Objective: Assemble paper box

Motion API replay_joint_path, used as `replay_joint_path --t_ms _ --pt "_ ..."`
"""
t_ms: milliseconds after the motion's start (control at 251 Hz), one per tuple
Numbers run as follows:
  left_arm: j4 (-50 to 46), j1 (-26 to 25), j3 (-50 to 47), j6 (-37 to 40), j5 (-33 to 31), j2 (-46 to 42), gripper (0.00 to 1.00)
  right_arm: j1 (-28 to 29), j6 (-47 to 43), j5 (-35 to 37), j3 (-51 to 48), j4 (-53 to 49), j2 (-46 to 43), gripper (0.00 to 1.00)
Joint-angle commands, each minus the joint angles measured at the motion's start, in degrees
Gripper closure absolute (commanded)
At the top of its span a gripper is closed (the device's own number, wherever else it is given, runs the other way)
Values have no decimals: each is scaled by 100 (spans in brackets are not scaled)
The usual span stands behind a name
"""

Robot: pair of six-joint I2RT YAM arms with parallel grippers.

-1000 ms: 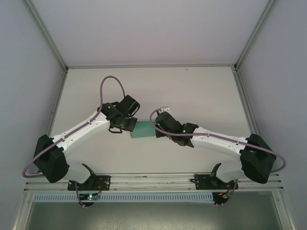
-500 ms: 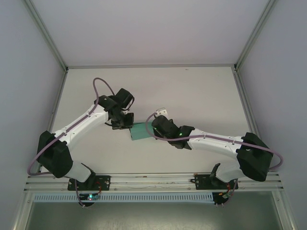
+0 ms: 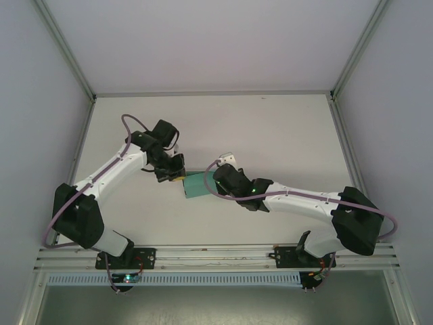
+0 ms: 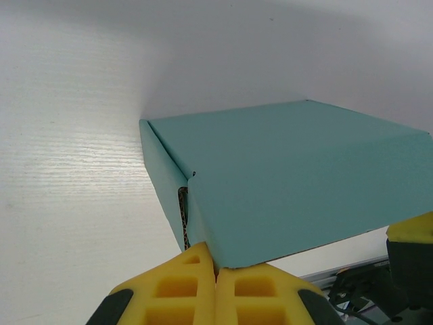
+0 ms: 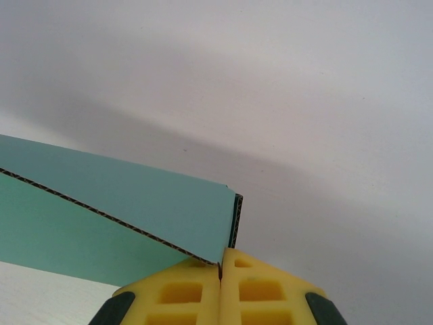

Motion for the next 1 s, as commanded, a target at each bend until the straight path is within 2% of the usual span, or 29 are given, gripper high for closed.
replay_joint_path --t_ms 0,164,259,503,642,726,798,886,998 --pt "-249 64 -89 125 -16 206 100 99 -42 -401 -285 -856 343 100" --pt "299 53 -1022 62 -311 -85 100 102 29 -350 -353 -803 254 100" --pt "557 46 -1426 -33 -206 -148 100 99 30 -397 -369 -803 216 100" --pt "170 -23 -1438 289 -731 -160 100 101 25 -339 -373 -821 110 100" --pt "265 -120 -1472 348 -778 25 100 95 -121 -370 -311 -741 -180 78" --pt "243 -202 -1363 387 -906 76 100 34 -320 -483 -188 -610 -445 71" --pt "190 -257 -1262 454 -995 84 100 -77 -422 -620 -144 -364 -687 54" --pt "163 -280 -1197 511 -1008 84 100 -255 -563 -999 -175 58 -927 38" --pt "161 -285 -1177 560 -1022 118 100 -507 -525 -1358 -204 433 -1083 36"
